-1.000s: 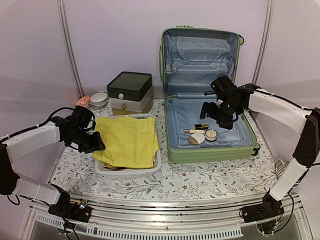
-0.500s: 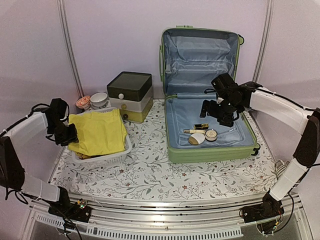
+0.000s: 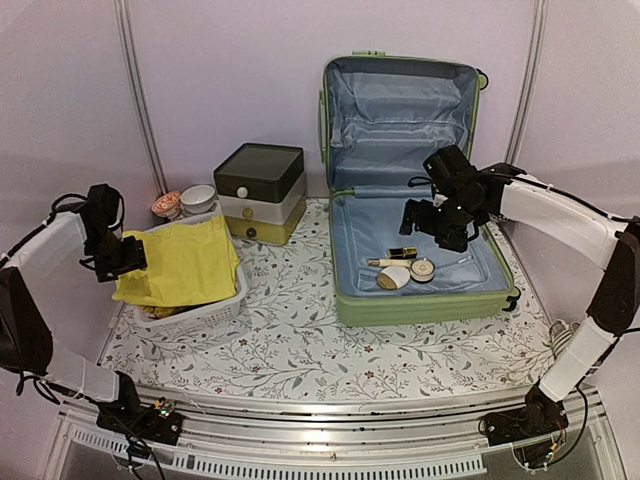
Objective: Open, take out, and arrange the luggage
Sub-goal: Move the bin to the corner of the board.
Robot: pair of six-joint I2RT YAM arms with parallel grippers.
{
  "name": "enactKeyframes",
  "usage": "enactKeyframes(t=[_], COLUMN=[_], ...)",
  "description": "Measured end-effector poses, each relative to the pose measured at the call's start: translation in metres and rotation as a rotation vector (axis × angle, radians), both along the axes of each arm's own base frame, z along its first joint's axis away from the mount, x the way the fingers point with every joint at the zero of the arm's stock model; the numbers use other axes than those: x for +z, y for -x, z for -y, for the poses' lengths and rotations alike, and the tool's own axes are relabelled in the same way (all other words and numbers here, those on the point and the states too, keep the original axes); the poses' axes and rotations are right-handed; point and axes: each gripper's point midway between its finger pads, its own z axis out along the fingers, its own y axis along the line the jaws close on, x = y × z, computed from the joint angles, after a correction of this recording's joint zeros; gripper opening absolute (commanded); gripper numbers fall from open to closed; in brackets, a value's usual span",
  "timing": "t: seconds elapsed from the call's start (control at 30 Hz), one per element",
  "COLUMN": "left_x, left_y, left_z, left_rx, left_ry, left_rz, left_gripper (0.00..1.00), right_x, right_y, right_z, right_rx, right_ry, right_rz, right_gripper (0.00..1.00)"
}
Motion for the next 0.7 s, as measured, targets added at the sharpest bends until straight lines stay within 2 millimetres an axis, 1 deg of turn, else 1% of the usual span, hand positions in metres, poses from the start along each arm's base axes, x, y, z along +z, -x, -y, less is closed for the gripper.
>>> enactKeyframes(t=[0.03,0.13,0.27,0.33,0.4,0.47,0.53,0.63,0.7], left_x=[0.005,0.030,0.085,0.106,0.118,0.125,0.129,0.133,0.132], left_y=[-0.001,-0.003,-0.004,-0.002,0.001,0.003,0.003,0.002,0.002], left_z=[0.005,0.018,0.034,0.042,0.056,0.076,0.101,0.148,0.176], left_rx=[-0.014,-0.048,-0.083,-0.102,-0.134,-0.188,-0.251,-0.363,-0.422], left_ry=[0.016,0.058,0.100,0.123,0.159,0.210,0.275,0.379,0.443], left_rz=[0.018,0.100,0.260,0.325,0.367,0.387,0.403,0.429,0.434], left_gripper=[0.97,0.98,0.97,0.92,0.84,0.76,0.69,0.60,0.48], right_x=[0.001,0.005,0.013,0.018,0.024,0.029,0.033,0.035,0.036], right_y=[-0.001,-0.002,-0.004,-0.004,-0.005,-0.005,-0.005,-0.002,-0.001], right_z=[0.000,-0.002,-0.004,-0.005,-0.005,-0.007,-0.009,-0.012,-0.013], right_rx=[0.005,0.024,0.050,0.059,0.071,0.084,0.104,0.138,0.155], right_ry=[0.000,-0.004,-0.006,-0.009,-0.015,-0.022,-0.033,-0.046,-0.051], right_rz=[0.005,0.022,0.055,0.072,0.093,0.110,0.126,0.146,0.159], right_gripper=[0.99,0.99,0.99,0.99,0.99,0.99,0.99,0.99,0.99])
